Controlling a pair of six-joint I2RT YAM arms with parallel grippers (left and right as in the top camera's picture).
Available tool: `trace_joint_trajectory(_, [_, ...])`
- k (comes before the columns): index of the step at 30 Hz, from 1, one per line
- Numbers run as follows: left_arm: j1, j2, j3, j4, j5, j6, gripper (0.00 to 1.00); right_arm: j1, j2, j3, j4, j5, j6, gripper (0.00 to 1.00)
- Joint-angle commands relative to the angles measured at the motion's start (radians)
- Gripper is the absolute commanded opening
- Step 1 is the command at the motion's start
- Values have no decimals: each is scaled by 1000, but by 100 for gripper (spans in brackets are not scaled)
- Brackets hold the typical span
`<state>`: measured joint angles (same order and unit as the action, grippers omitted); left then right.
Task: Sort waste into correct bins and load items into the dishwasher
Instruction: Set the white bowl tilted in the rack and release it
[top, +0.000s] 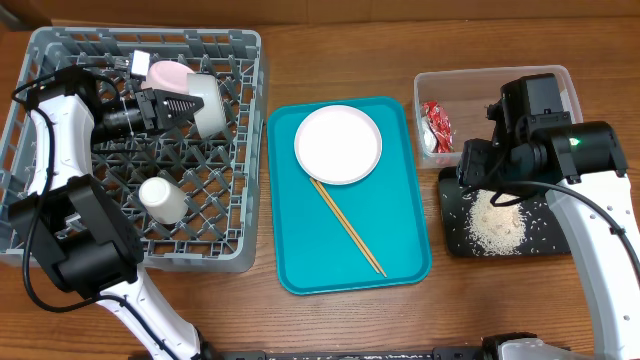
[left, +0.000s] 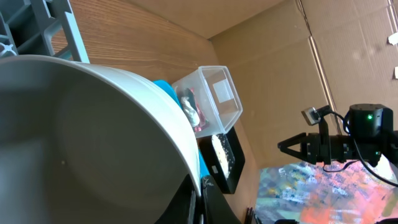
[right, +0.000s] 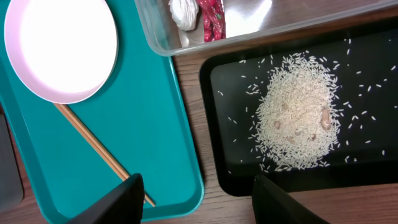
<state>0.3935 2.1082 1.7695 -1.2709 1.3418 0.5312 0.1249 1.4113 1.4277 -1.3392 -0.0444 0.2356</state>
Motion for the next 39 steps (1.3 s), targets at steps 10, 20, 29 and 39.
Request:
trace_joint_trajectory(10, [7, 5, -55, 51, -74, 23, 4, -3, -7, 24, -3, 9, 3, 58])
trace_joint_trajectory(20, [8, 5, -62, 64, -45, 23, 4, -3, -7, 24, -4, 9, 3, 58])
trace_joint_trajectory(29, [36, 5, -63, 41, -195, 10, 4, -3, -7, 24, -6, 9, 3, 58])
trace_joint_trajectory(39, [74, 5, -62, 11, -462, -69, 19, -3, -7, 24, -6, 9, 3, 58])
